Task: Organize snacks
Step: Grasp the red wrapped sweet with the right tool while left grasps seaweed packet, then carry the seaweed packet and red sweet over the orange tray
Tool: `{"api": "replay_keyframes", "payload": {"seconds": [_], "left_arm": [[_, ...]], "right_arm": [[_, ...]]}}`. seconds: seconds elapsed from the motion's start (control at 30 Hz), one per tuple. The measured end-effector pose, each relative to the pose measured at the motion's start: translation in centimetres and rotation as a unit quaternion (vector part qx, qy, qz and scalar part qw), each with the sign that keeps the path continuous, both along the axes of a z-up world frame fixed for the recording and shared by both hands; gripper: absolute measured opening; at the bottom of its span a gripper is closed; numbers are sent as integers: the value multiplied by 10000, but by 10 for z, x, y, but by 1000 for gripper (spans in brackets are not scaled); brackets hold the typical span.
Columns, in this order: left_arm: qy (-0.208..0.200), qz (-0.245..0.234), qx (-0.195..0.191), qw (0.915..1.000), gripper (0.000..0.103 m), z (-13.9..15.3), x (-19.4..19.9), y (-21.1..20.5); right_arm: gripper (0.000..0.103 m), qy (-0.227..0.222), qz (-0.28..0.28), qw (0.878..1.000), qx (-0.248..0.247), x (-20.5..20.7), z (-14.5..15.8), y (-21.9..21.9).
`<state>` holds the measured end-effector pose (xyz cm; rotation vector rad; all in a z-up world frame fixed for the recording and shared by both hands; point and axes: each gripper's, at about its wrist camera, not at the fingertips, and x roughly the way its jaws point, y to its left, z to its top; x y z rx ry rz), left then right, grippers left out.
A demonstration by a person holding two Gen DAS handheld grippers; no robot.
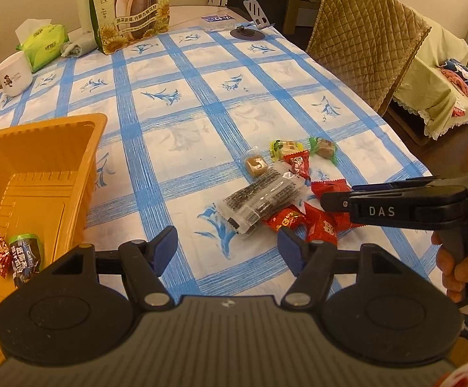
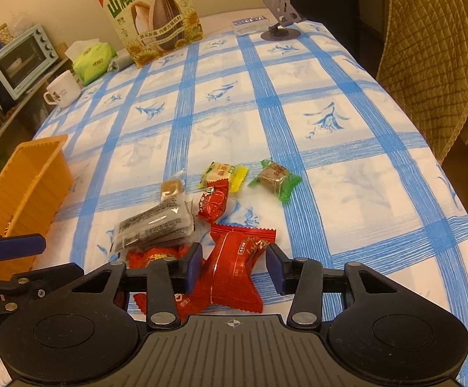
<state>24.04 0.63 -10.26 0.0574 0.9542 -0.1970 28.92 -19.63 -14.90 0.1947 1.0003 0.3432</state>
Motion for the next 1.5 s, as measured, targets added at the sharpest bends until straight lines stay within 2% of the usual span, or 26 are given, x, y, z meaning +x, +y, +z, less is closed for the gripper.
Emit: {"api": "replay_keyframes", "payload": {"seconds": [0.03, 0.13, 0.2, 0.4, 0.73, 0.9, 1.0, 1.33, 1.5], "left_arm": [[-2, -19, 5, 10000, 66, 0, 1, 0], [-14, -120, 20, 9999, 66, -2, 5, -2], [-21, -203, 37, 9998, 66, -3, 9, -4], [-37, -488, 153, 9987, 63, -9, 25, -12], [84, -1085, 432, 9931, 57, -33, 51, -37], [158, -1297, 419, 9905, 55, -40, 64, -44], [237, -1450, 450, 9881, 51, -46, 68, -51], [211, -1448, 368, 9886, 37, -46, 66, -52], [184, -1325, 295, 9906, 34, -41, 59, -48]], "right_arm": [[41, 9, 2, 10000, -4, 0, -1, 0], [30, -13, -2, 10000, -25, 0, -3, -1], [27, -64, 7, 10000, -43, -1, -3, -3], [26, -180, -190, 9997, 4, -5, 3, -19], [26, -135, -830, 9964, 57, -9, 6, -66], [26, -79, -1104, 9938, 42, -16, 6, -86], [26, -26, -1236, 9923, 38, -21, 4, -96], [26, 66, -1449, 9894, 27, -34, 2, -114], [26, 1, -1395, 9902, 59, -36, 6, -114]]}}
